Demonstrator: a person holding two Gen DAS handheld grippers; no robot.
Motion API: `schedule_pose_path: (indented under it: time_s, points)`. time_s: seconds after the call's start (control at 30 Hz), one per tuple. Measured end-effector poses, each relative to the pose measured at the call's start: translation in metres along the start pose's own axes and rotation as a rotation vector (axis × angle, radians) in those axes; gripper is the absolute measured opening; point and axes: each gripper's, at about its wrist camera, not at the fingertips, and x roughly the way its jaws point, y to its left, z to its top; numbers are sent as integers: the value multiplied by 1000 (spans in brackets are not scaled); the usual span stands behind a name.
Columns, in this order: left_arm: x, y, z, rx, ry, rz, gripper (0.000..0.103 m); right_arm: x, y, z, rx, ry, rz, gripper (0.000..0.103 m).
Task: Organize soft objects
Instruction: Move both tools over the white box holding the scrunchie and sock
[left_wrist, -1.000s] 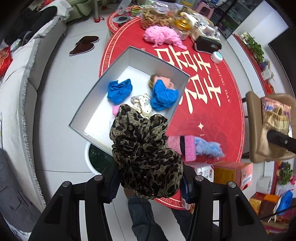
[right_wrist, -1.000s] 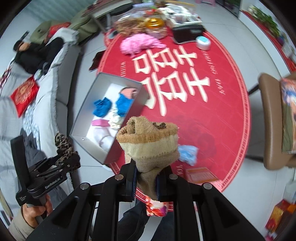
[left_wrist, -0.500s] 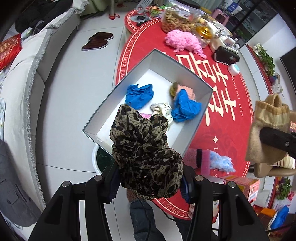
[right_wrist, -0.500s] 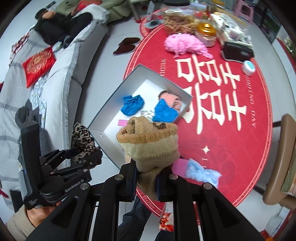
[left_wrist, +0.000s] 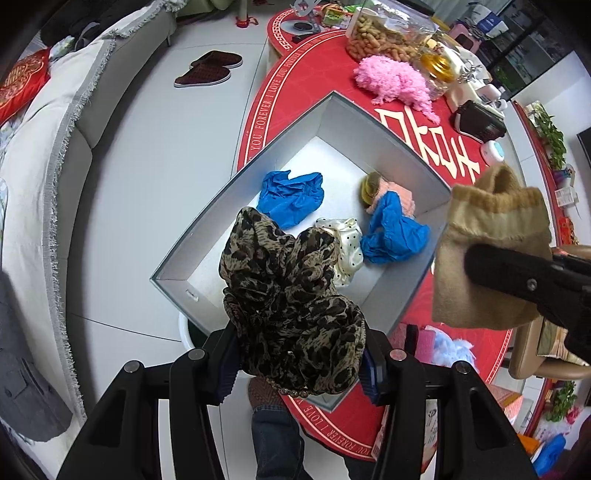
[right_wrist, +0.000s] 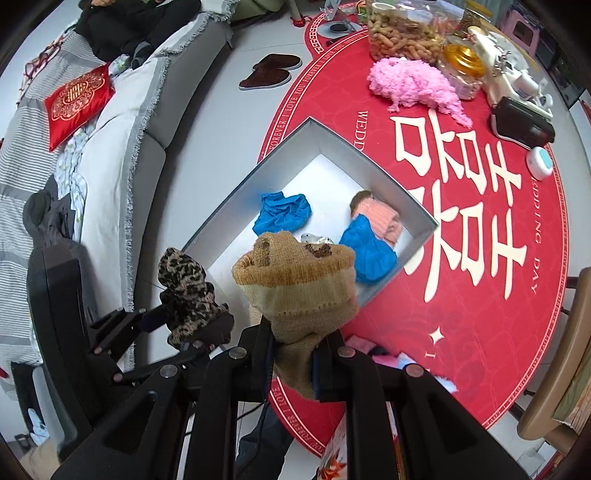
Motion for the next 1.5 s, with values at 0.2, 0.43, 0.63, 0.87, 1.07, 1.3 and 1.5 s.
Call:
schedule_pose_path:
  time_s: [0.2,0.43,0.63,0.87,1.07,1.3,1.5]
  points:
    - [18,-1,7,-3,22,22,54,16,-4,14,12,15,-2,17]
    - [34,2,13,-31,48,25,54,33,-7,20,24,37,-1,17]
    - [39,3,14,-37,57,28,54,41,-9,21,24,43,-3,17]
    - [45,3,16,-35,69,30,54,49,-11,28,25,44,-13,17]
    - [51,2,19,-31,76,34,54,57,-10,34,21,52,-14,17]
    - [62,1,21,-34,98,50,54,68,-6,36,3,57,-29,18]
    - [66,-2,22,-25,105,45,81,72,-4,36,-31,67,-40,40]
